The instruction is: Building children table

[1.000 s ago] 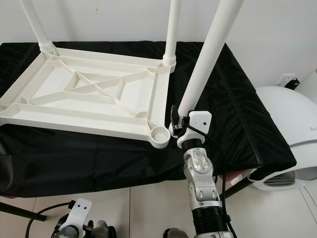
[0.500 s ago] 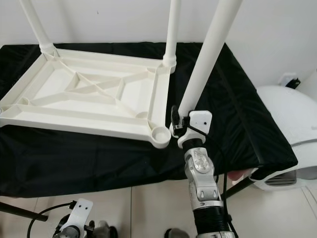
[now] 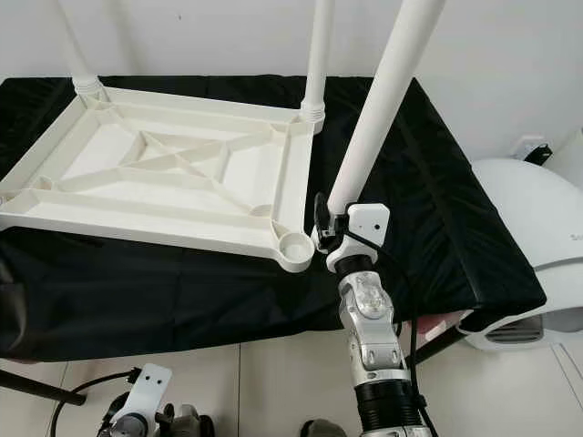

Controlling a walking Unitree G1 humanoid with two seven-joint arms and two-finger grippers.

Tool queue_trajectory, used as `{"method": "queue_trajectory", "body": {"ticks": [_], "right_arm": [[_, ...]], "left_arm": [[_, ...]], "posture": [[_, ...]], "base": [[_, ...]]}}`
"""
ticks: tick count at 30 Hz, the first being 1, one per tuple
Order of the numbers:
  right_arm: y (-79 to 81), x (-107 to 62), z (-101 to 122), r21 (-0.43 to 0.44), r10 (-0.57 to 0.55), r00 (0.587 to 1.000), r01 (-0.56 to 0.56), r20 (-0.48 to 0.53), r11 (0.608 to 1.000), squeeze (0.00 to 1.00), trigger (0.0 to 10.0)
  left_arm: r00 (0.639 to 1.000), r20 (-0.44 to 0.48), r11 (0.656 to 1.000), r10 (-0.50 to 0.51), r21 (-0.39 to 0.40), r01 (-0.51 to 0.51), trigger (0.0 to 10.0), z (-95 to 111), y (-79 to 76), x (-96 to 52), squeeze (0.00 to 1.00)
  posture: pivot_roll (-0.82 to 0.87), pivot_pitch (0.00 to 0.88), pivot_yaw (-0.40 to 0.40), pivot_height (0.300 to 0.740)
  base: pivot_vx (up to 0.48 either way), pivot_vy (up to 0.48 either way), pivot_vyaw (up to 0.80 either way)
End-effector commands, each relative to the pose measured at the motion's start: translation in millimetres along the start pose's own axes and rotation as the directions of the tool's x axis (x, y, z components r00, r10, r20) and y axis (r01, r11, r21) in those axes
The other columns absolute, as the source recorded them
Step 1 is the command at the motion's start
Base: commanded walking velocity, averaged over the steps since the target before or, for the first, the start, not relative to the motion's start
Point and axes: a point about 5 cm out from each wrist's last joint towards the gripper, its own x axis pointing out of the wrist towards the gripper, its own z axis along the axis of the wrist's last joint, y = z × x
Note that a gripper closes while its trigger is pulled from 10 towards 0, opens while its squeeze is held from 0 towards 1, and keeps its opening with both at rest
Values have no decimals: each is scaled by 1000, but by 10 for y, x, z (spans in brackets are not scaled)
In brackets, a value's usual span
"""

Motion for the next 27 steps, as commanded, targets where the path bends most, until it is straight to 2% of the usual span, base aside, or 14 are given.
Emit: {"method": "queue_trajectory", "body": {"ticks": [1,7,9,14,16,22,27], "right_arm": [[-3,5,49,0,0,1000,0,24,1000,0,10000],[-2,2,47,-1,2,1000,-2,22,1000,0,10000],[-11,1,51,-2,1,1000,0,23,1000,0,10000],[-18,-1,53,-4,0,1000,0,22,1000,0,10000],[-31,-4,56,-7,0,1000,0,21,1000,0,10000],[-39,-6,63,-11,3,1000,-3,20,1000,0,10000],[-54,-2,73,-17,11,1000,-11,15,1000,0,10000]], "left_arm": [[996,-27,997,-83,-12,82,10000,-95,-86,-26,0],[996,-15,996,-90,-3,90,10000,-80,-80,-24,0],[994,-3,994,-107,38,107,10000,-65,-88,-24,0],[994,-3,992,-113,49,113,10000,-71,-98,-27,0],[990,4,986,-139,89,138,10000,-80,-151,-38,0],[985,21,976,-173,139,169,10000,-65,-217,-46,0],[973,41,954,-226,211,213,10000,-46,-298,-61,0]], "posture": [[49,96,16,740],[51,102,16,740],[54,113,17,740],[54,118,16,740],[52,127,14,740],[56,144,8,740],[65,169,0,740]], "base": [[0,0,0],[0,0,0],[0,0,0],[0,0,0],[0,0,0],[0,0,0],[0,0,0]]}}
